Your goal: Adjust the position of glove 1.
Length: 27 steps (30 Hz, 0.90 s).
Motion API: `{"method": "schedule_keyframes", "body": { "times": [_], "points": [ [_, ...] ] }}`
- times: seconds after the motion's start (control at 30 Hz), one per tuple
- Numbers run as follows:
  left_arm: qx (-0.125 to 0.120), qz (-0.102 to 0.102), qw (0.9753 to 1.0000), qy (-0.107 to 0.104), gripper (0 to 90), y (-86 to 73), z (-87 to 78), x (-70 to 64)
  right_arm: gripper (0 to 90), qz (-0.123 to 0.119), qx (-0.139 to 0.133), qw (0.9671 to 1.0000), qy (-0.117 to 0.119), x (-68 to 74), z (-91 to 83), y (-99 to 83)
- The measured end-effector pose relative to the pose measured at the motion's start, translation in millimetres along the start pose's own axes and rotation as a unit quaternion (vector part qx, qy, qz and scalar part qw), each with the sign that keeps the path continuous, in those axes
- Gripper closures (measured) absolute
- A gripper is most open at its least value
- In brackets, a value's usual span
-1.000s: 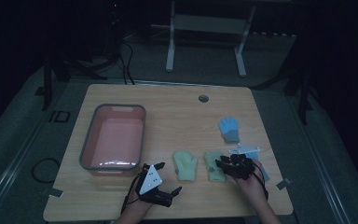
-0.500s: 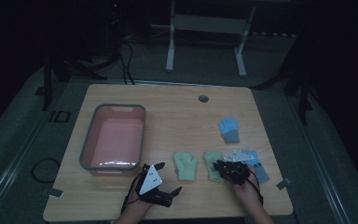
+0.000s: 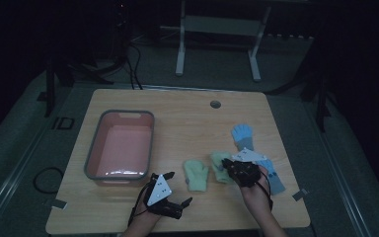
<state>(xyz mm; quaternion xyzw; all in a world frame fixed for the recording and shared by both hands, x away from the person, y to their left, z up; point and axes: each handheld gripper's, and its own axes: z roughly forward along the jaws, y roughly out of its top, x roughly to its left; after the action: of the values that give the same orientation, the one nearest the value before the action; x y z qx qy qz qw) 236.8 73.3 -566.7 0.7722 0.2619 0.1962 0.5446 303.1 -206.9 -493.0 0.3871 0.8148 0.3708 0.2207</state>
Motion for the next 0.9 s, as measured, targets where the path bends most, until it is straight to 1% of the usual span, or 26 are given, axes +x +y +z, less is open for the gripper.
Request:
{"method": "schedule_keyframes", "body": {
  "times": [0.03, 0.17, 0.2, 0.27, 0.3, 0.33, 0.37, 0.4, 0.47, 0.5, 0.53, 0.6, 0.73, 0.8, 0.83, 0.9],
  "points": [
    [0.0, 0.0, 1.0, 0.001, 0.1, 0.0, 0.0, -0.2, 86.6, -0.003, -0.004, 1.0, -0.002, 3.7, -1.1, 5.3],
    [-0.001, 0.001, 1.0, 0.002, 0.1, -0.1, -0.2, -0.6, 86.7, -0.012, -0.011, 0.9998, 0.01, 19.7, 0.1, 22.3],
    [-0.002, 0.003, 1.0, 0.001, 0.1, -0.1, -0.2, -0.5, 86.7, -0.01, -0.014, 0.9997, 0.015, 26.5, 1.7, 27.5],
    [-0.001, 0.001, 1.0, -0.001, 0.1, 0.0, -0.1, -0.2, 86.7, -0.006, -0.016, 0.9996, 0.021, 34.2, 4.3, 32.6],
    [-0.001, 0.001, 1.0, -0.001, 0.1, 0.0, -0.1, -0.2, 86.7, -0.006, -0.016, 0.9996, 0.021, 34.2, 4.3, 32.6],
    [-0.001, -0.002, 1.0, -0.001, 0.1, 0.0, 0.0, 0.3, 86.7, -0.006, -0.015, 0.9996, 0.024, 38.1, 6.0, 35.0],
    [-0.001, -0.007, 1.0, -0.003, 0.1, -0.1, -0.1, 1.3, 86.7, -0.007, -0.014, 0.9995, 0.026, 47.2, 10.0, 38.8],
    [-0.002, -0.007, 1.0, -0.002, 0.1, -0.1, -0.3, 1.4, 86.7, -0.01, -0.013, 0.9995, 0.025, 50.0, 11.4, 39.4],
    [-0.002, -0.004, 1.0, -0.002, 0.0, -0.1, -0.3, 1.0, 86.7, -0.006, -0.009, 0.9995, 0.028, 55.7, 15.3, 39.6],
    [-0.002, -0.004, 1.0, -0.002, 0.0, -0.1, -0.3, 1.0, 86.7, -0.005, -0.008, 0.9995, 0.032, 57.9, 17.5, 38.8],
    [-0.002, -0.001, 1.0, -0.001, 0.0, -0.1, -0.4, 0.4, 86.7, -0.006, -0.005, 0.9995, 0.031, 60.0, 19.9, 37.8],
    [-0.003, -0.001, 1.0, 0.0, 0.0, -0.2, -0.4, 0.2, 86.6, -0.006, 0.001, 0.9995, 0.031, 63.6, 24.6, 35.1],
    [-0.002, 0.0, 1.0, 0.0, 0.0, -0.2, -0.4, 0.1, 86.7, -0.005, 0.009, 0.9995, 0.03, 67.4, 31.2, 29.9],
    [-0.002, 0.001, 1.0, 0.001, 0.0, -0.2, -0.4, -0.3, 86.6, -0.005, 0.017, 0.9994, 0.028, 70.7, 36.8, 24.7],
    [-0.002, 0.001, 1.0, 0.001, 0.0, -0.2, -0.3, -0.5, 86.6, -0.013, 0.02, 0.9994, 0.027, 71.5, 39.2, 22.5],
    [-0.001, 0.002, 1.0, 0.001, 0.0, -0.1, -0.3, -0.5, 86.6, -0.015, 0.028, 0.9992, 0.023, 72.9, 43.6, 18.0]
  ]
}}
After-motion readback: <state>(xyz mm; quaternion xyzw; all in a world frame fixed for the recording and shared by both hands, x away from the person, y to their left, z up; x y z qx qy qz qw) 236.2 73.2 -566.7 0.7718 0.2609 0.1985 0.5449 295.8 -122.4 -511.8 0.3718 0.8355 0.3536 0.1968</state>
